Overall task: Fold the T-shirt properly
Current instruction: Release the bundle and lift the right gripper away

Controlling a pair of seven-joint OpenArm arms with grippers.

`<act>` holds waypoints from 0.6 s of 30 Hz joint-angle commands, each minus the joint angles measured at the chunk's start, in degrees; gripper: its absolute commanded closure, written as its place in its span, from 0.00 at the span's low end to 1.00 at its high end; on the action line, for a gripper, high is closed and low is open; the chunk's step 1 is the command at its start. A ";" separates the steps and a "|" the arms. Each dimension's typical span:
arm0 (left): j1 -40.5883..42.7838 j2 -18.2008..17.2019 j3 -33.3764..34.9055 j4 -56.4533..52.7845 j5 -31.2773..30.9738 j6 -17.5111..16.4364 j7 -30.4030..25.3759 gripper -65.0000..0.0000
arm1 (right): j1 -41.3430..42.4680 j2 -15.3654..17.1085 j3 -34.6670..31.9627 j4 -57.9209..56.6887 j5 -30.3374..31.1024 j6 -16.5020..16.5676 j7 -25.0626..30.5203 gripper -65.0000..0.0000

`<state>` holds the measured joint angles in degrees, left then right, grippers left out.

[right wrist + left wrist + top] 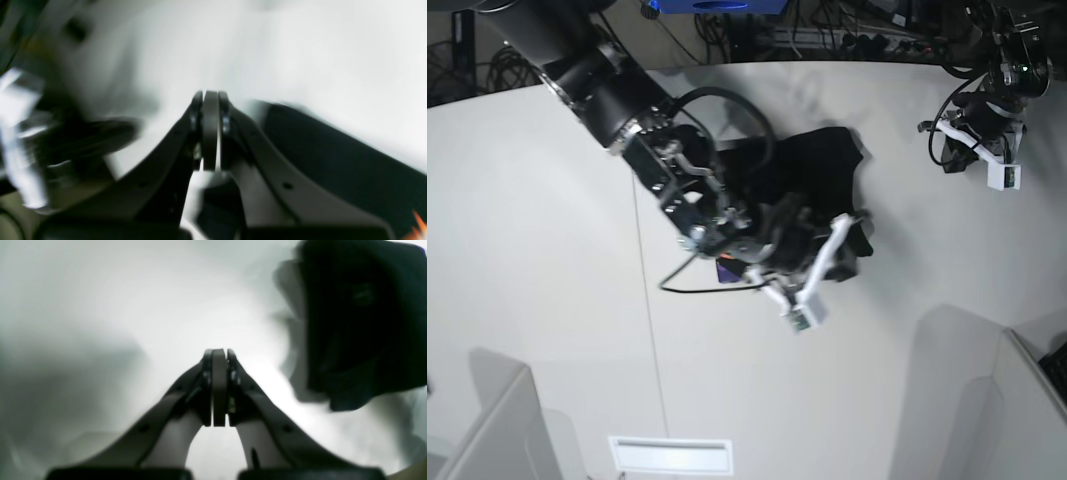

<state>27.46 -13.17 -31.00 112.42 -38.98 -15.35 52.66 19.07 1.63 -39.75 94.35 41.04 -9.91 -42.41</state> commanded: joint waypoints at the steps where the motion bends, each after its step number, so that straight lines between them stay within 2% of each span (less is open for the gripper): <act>1: -0.25 -0.68 0.54 0.85 -2.47 -0.25 -1.19 1.00 | 0.05 0.53 2.96 2.67 0.15 0.37 0.96 1.00; 6: -3.51 -1.03 2.83 0.24 -19.79 0.01 -0.93 1.00 | -5.66 9.40 13.15 5.92 0.50 0.37 1.05 1.00; 9: -6.14 -0.94 3.00 0.15 -27.44 0.01 0.30 1.00 | -9.27 12.31 17.20 5.92 0.33 0.46 1.14 1.00; 12: -10.63 -0.68 4.41 -0.47 -31.30 0.10 6.19 0.99 | -12.61 14.50 19.92 5.92 0.33 0.55 1.14 1.00; 14: -12.47 -0.41 4.67 -1.70 -31.48 0.10 8.74 0.75 | -14.37 14.86 21.51 6.01 0.41 0.55 1.14 1.00; 18: -13.00 1.26 4.23 -5.04 -31.39 0.10 9.01 0.27 | -18.41 14.86 25.90 6.01 0.41 0.73 1.14 1.00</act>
<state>15.03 -11.38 -26.59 106.34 -68.66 -14.92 62.70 -0.19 16.05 -14.09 99.29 41.12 -9.58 -42.06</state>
